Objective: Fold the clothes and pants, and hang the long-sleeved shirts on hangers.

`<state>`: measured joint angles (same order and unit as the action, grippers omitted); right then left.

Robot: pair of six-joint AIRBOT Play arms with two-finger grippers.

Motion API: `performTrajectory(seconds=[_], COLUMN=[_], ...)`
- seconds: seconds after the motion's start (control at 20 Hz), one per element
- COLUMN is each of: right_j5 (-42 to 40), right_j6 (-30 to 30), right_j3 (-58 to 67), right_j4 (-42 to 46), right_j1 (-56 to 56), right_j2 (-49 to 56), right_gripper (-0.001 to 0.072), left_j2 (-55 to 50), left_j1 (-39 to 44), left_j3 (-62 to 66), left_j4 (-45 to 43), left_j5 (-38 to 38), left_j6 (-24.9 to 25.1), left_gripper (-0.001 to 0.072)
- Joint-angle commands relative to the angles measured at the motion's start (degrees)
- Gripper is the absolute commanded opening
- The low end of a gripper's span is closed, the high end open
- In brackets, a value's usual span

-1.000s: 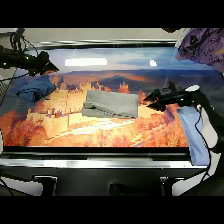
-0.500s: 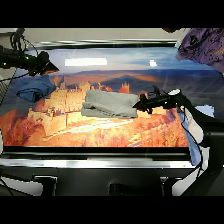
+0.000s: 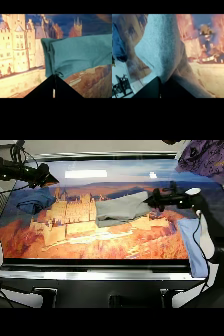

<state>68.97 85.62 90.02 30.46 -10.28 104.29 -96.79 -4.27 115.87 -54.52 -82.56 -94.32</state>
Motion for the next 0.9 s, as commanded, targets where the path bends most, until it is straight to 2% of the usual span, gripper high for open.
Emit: performTrajectory(seconds=[0.0, 0.3, 0.6, 0.85], right_j5=[-0.57, -3.15, -7.91, -5.64], right_j6=[3.82, 13.00, 26.51, 36.76], right_j3=[4.09, 7.28, 7.28, 7.28], right_j4=[0.79, 2.03, 11.19, 21.99], right_j1=[-5.90, -16.96, -24.37, -28.13], right_j2=[-3.39, -8.50, -15.91, -20.63], right_gripper=[0.0025, 0.0025, 0.0024, 0.0024], left_j2=[0.00, 0.00, 0.02, 0.11], left_j1=[-0.04, -0.04, 0.04, 0.07], left_j3=[-0.02, -0.02, -0.02, -0.02], left_j4=[0.00, 0.02, 0.09, 1.73], left_j5=[-0.02, 0.00, -0.04, -0.20], left_j6=[-0.22, -0.85, -2.40, -2.40], left_gripper=[0.0017, 0.0017, 0.0017, 0.0017])
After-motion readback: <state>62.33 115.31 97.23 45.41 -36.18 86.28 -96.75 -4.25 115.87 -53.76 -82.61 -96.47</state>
